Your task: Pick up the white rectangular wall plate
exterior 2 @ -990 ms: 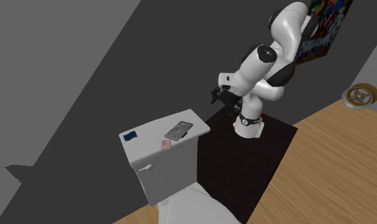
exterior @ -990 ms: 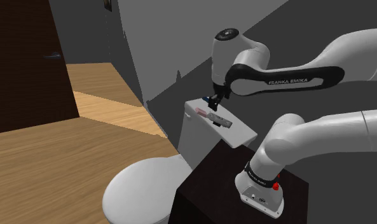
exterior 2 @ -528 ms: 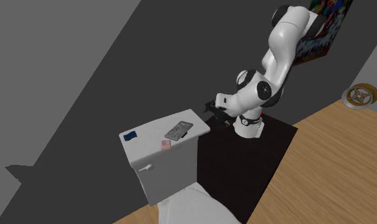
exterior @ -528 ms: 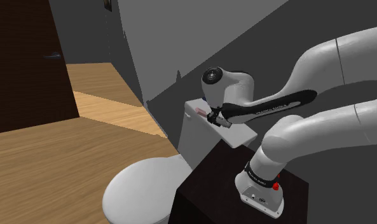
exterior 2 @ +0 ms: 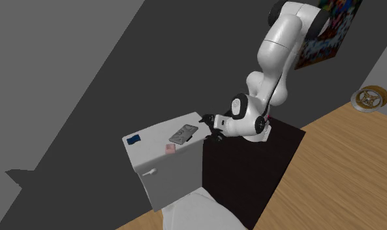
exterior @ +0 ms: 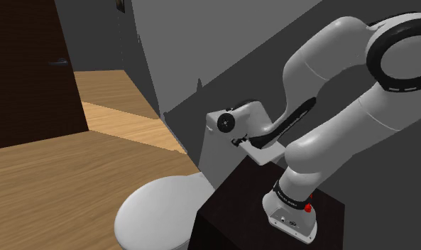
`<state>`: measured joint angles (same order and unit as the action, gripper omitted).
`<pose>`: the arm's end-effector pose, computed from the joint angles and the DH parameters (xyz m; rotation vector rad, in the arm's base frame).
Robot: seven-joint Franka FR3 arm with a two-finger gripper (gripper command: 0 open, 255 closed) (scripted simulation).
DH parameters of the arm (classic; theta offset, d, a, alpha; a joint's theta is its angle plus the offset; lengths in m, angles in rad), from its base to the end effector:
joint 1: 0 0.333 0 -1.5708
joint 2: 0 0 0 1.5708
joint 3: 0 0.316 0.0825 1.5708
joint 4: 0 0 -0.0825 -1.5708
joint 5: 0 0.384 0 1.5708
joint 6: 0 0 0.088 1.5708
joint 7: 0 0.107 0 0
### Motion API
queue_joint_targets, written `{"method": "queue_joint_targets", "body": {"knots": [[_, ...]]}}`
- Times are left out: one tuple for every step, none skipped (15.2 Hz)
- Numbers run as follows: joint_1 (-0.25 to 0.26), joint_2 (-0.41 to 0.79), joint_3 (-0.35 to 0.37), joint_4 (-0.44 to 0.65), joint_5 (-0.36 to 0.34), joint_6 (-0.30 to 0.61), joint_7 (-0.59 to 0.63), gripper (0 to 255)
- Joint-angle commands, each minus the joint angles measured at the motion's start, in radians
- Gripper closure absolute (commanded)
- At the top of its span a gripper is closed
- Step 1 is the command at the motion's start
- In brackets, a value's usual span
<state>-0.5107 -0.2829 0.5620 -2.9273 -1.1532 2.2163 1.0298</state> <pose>0.2964 -0.0358 0.2299 2.1727 -0.0511 0.0283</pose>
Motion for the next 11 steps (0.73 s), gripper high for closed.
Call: {"method": "queue_joint_targets", "body": {"knots": [[-0.083,0.145,0.030,0.032,-0.201,-0.066,0.163,0],[-0.108,0.218,0.034,0.051,-0.280,-0.121,0.226,0],[-0.124,0.291,0.027,0.071,-0.352,-0.180,0.280,0],[-0.134,0.362,0.013,0.090,-0.418,-0.241,0.327,0],[-0.128,0.364,0.007,0.091,-0.420,-0.242,0.328,0],[-0.127,0.390,0.004,0.098,-0.432,-0.255,0.344,0],[-0.125,0.416,0.000,0.105,-0.445,-0.268,0.360,0],[-0.124,0.442,-0.003,0.112,-0.457,-0.280,0.376,0],[-0.122,0.468,-0.007,0.119,-0.469,-0.293,0.391,0],[-0.121,0.493,-0.012,0.127,-0.481,-0.305,0.405,0],[-0.118,0.518,-0.017,0.134,-0.492,-0.317,0.419,0]]}}
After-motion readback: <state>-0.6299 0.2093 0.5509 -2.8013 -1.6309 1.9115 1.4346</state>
